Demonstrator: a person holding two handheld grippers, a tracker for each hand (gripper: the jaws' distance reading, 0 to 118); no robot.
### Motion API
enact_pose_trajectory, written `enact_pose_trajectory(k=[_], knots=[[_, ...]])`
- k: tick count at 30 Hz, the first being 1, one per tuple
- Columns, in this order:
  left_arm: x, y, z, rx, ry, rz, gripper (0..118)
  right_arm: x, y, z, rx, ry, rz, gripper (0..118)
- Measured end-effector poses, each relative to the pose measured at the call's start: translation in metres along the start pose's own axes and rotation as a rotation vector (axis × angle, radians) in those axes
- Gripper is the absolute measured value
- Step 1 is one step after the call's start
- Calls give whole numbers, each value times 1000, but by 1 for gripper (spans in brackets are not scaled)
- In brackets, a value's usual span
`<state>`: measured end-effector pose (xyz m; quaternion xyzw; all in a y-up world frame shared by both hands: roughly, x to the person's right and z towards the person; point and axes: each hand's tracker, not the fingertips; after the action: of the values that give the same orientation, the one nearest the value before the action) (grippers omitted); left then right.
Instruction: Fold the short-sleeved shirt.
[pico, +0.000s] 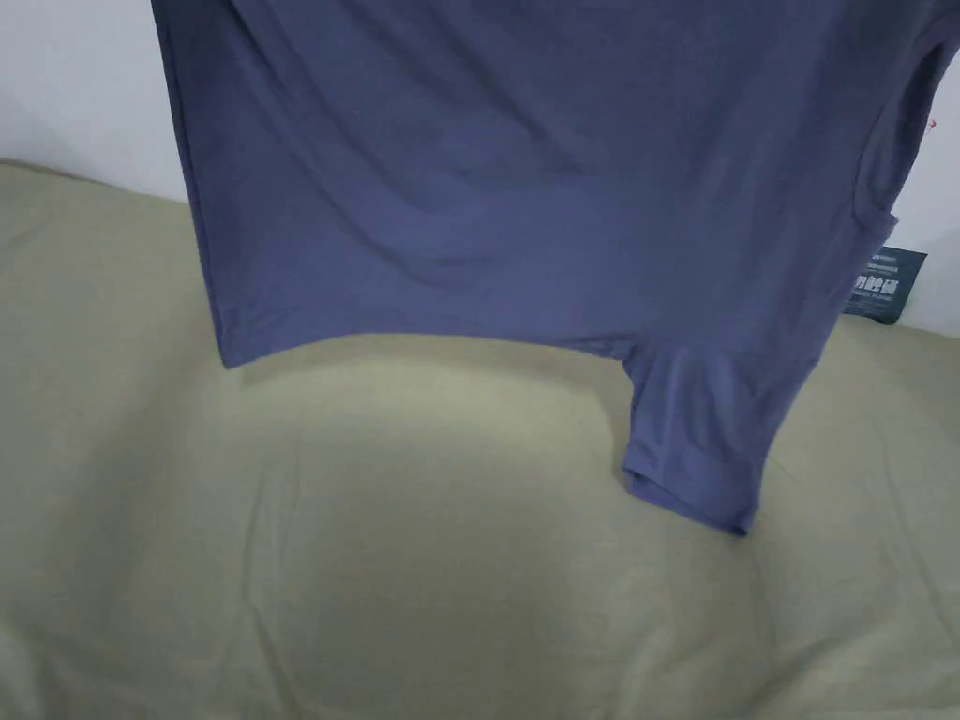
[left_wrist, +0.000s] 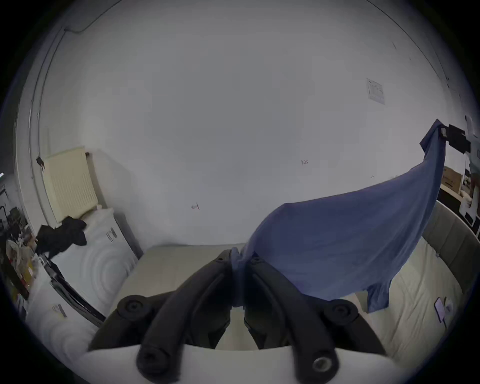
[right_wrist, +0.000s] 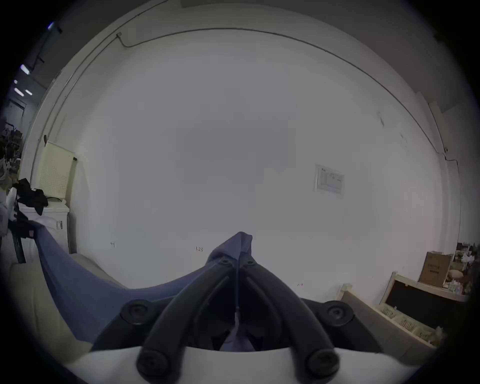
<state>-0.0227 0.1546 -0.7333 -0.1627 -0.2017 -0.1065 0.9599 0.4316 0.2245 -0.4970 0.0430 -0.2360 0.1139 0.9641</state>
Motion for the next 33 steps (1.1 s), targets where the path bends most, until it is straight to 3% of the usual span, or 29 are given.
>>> enact_pose_trajectory(k=[5, 10, 12, 16, 21, 33], knots=[[-8, -23, 22, -3, -37, 8, 7, 3, -18, 31, -38, 65, -66, 2], [-4, -72, 49, -52, -79, -82, 7, -3, -56, 74, -123, 128, -35, 2], [-6, -93, 60, -64, -106, -73, 7, -3, -71, 95, -159, 150, -57, 2], [-9, -139, 85, -104, -144, -39, 7, -6, -100, 145, -207, 172, -30, 2], [-12, -206, 120, -166, -187, 4, 7, -1, -140, 206, -284, 213, -137, 2], [-17, -340, 216, -282, -236, 49, 7, -17, -230, 359, -437, 380, -129, 2]])
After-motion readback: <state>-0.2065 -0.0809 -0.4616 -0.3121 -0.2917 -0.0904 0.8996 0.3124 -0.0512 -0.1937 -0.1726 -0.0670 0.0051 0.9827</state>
